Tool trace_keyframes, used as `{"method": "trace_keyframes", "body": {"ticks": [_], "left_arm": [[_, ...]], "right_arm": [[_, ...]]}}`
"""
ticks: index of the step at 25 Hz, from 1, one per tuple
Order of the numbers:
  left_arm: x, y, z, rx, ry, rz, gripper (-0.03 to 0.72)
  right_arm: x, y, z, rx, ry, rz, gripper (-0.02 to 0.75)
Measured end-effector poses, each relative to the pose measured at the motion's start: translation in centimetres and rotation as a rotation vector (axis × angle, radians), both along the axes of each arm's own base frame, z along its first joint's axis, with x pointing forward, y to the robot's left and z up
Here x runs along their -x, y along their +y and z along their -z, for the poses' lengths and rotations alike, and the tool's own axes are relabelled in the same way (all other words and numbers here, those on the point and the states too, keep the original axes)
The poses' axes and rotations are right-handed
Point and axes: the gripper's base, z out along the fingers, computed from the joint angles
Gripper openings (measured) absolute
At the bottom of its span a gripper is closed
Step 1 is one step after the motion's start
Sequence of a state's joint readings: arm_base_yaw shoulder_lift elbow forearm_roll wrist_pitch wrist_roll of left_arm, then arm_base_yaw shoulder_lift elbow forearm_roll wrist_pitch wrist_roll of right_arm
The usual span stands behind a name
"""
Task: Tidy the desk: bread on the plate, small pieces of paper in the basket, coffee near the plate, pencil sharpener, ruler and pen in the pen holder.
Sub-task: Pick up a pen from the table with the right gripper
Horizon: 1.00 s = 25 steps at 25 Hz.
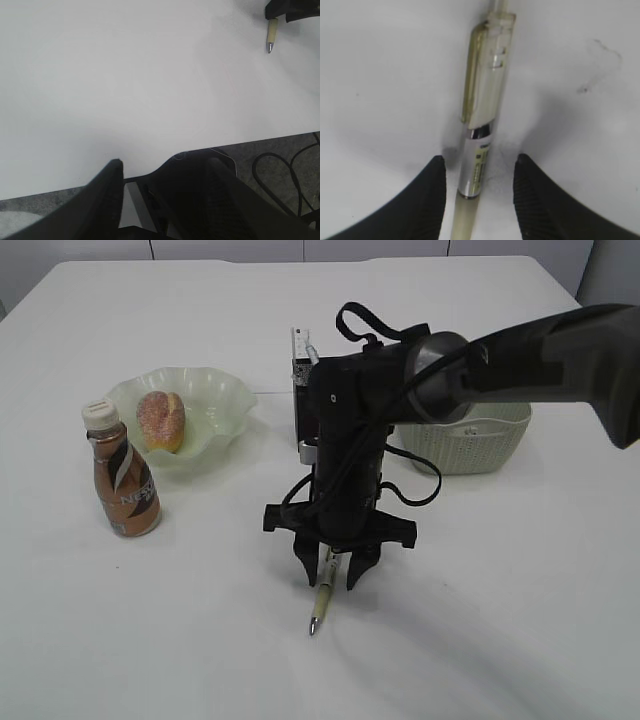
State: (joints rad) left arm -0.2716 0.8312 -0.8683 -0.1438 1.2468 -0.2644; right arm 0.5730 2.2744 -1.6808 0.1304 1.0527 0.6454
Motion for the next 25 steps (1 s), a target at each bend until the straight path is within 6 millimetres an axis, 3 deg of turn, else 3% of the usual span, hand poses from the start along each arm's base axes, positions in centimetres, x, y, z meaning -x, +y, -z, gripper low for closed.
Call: {"method": "trace_keyframes", "body": {"ticks": [13, 20, 25], "left_arm": [[-0.01, 0.04, 0.01, -0.004, -0.001, -0.001, 0.381], [-0.01, 0.04, 0.01, -0.004, -0.001, -0.001, 0.38], [0.04, 0.05, -0.02, -0.004, -0.003, -0.001, 0.38]], "right_arm": [[-0.14, -0.24, 0.12, 0.028, -0.013, 0.006, 0.351], [-0.21, -0.36, 0.13, 0.041, -0.021, -0.001, 0.169], [-0.36, -0.61, 0.11, 0.069, -0.037, -0.018, 0.09]]}}
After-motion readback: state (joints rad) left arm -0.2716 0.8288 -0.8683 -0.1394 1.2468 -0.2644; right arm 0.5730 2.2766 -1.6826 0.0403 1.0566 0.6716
